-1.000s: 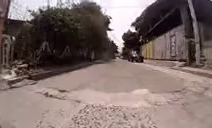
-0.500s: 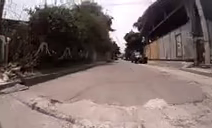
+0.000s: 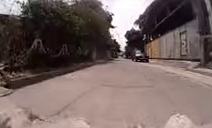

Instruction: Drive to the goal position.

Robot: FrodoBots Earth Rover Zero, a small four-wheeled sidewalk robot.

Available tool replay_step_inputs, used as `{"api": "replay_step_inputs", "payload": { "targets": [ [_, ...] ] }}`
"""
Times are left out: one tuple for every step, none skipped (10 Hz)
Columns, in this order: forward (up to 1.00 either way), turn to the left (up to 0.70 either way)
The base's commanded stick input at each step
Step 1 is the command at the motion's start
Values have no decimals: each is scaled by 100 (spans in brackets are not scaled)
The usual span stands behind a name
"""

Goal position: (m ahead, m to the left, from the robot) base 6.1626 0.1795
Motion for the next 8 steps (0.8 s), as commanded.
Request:
{"api": "replay_step_inputs", "payload": {
  "targets": [
    [100,-37],
    [100,-29],
    [100,-18],
    [100,-4],
    [100,3],
    [100,3],
    [100,3],
    [100,3]
  ]
}}
